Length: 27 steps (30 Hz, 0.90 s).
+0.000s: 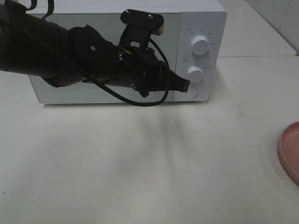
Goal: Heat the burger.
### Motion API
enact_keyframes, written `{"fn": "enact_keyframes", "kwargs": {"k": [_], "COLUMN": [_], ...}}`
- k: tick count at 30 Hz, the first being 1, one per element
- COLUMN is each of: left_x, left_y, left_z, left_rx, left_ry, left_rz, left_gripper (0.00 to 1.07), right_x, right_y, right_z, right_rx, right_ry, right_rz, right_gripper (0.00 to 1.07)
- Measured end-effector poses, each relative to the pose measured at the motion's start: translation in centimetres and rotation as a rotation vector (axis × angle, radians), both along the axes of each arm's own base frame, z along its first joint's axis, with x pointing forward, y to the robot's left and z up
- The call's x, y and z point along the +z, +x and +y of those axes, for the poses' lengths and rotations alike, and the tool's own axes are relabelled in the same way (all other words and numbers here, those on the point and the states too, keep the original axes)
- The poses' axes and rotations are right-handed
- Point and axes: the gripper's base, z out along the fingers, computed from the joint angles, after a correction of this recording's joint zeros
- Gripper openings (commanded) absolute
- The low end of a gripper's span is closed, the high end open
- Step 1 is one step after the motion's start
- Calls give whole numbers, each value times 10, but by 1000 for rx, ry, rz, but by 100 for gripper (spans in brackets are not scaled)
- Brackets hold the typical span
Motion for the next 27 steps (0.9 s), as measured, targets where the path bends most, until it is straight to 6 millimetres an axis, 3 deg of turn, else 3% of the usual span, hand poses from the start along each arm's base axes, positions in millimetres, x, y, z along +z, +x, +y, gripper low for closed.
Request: {"fn": "enact_keyframes", "kwargs": {"k": [1, 2, 3, 4, 5, 6, 15, 20, 27], "left_x": [0, 0, 0, 0, 1, 3, 14, 28, 36], "left_y": [0, -6, -14, -14, -16, -21, -35, -56, -67], "left_z": [0, -1, -1, -1, 0, 0, 6, 20, 36], "left_rx": [0, -46, -97, -97, -113, -143, -268, -406, -398], "left_ry": [0, 16, 36, 36, 41, 47, 132, 274, 387], "left_rz": [0, 61, 121, 121, 141, 182, 214, 317, 409], "left_gripper": [16, 40, 54, 54, 92, 101, 98, 98, 98], "right_x": [0, 0, 0, 0, 0, 0, 0, 0, 0], "right_y": [0, 0, 0, 0, 0, 0, 0, 0, 0], "right_z": [0, 0, 0, 0, 0, 0, 0, 0, 0], "right_rx": [0, 0, 0, 0, 0, 0, 0, 0, 0], "right_ry": [0, 0, 0, 0, 0, 0, 0, 0, 0], "right_rz": [0, 0, 0, 0, 0, 0, 0, 0, 0], "right_gripper": [76, 76, 76, 76, 76, 76, 76, 76, 76]}}
